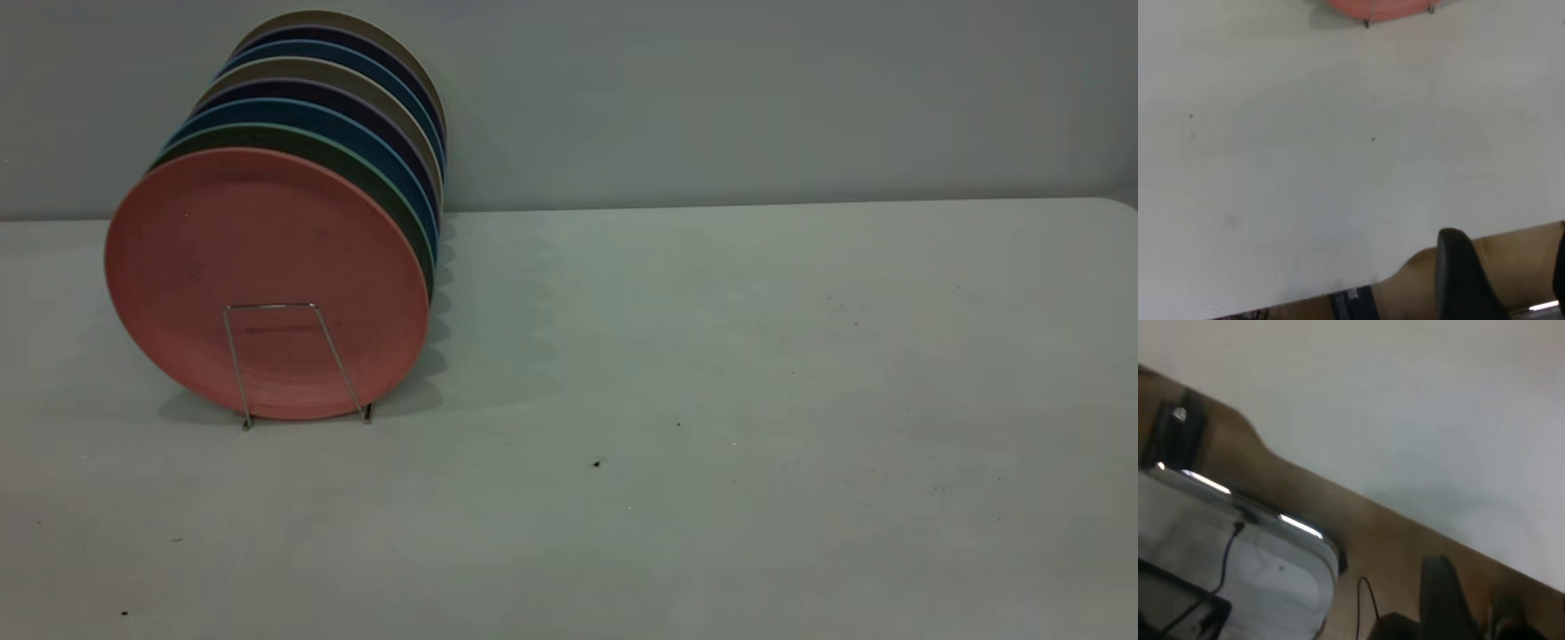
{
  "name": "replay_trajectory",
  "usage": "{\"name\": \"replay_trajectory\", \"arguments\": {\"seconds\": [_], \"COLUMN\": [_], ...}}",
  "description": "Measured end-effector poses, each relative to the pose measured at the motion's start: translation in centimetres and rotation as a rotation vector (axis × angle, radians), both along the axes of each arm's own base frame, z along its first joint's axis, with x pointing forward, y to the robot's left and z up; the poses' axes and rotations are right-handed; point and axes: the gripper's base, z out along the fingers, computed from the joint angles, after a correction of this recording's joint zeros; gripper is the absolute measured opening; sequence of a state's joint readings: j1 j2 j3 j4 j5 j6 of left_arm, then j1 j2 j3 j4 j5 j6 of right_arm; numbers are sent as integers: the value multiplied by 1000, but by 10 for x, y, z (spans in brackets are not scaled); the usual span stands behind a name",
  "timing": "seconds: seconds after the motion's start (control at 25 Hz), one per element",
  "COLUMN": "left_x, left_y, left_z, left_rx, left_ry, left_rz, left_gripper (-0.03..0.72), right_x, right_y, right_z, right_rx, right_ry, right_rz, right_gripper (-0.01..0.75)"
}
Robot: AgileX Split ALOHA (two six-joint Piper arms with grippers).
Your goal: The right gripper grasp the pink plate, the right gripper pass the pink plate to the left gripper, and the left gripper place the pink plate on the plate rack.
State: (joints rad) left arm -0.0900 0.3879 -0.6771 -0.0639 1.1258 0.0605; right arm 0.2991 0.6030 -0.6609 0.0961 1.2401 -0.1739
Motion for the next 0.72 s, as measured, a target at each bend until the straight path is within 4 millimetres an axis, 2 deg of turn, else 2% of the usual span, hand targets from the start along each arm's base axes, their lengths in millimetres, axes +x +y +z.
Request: {"name": "replay_trajectory", "arguments": {"seconds": [0.2,0.36,0.52,0.72], "left_x": [-29,-42,-46,-46], "left_y": [3,6,12,12], "left_z": [-17,-33,-49,-50], "left_rx": [-6,11,56,49], "left_ry": [-82,-138,-157,-165], "left_rz": [-1,10,49,62], "left_gripper": [374,374,374,374], "right_x": [-35,-50,-56,-55], "right_y": [-10,-15,-18,-19], "right_z": [-13,-24,-25,-28], "right_rx": [40,70,95,82], "right_ry": [-132,-232,-336,-345], "right_rz": [12,8,1,-3], "right_gripper": [441,441,440,440]}}
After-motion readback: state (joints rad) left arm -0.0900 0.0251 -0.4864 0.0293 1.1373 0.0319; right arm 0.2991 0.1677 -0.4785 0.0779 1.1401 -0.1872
